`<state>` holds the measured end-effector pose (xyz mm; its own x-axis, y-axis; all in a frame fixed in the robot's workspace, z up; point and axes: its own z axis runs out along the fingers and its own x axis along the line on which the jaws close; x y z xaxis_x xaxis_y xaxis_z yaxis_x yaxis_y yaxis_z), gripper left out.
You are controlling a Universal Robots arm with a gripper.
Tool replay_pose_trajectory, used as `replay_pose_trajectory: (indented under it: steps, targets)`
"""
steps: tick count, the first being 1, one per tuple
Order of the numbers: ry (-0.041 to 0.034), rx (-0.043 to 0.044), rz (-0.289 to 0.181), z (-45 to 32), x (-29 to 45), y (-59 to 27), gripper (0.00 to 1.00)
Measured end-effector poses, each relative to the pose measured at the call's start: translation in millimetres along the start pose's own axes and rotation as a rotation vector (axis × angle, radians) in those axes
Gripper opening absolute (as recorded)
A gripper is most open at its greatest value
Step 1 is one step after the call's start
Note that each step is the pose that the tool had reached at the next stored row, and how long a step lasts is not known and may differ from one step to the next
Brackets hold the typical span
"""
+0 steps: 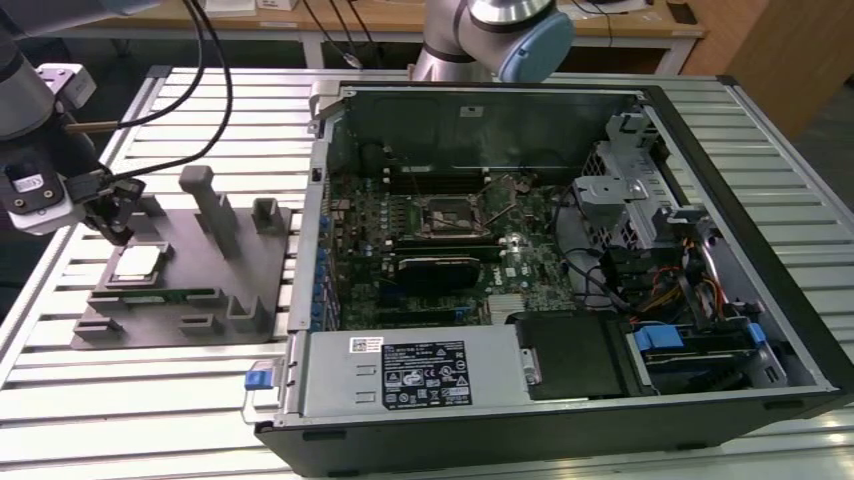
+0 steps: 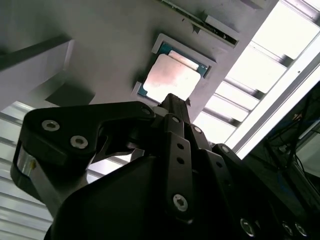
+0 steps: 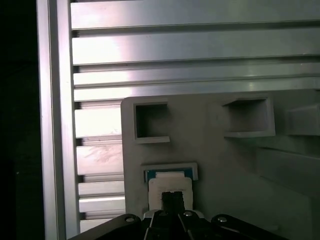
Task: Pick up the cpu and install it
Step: 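Pick up the cpu and move it towards the insertion slot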
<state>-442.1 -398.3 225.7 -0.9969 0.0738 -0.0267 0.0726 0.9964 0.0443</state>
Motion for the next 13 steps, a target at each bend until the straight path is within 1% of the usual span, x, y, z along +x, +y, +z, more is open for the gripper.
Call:
replay_pose_trajectory:
  steps: [13]
  targets:
    - [0.0000,0.0000,0.000,15.3,2.5,-1.2,0.11]
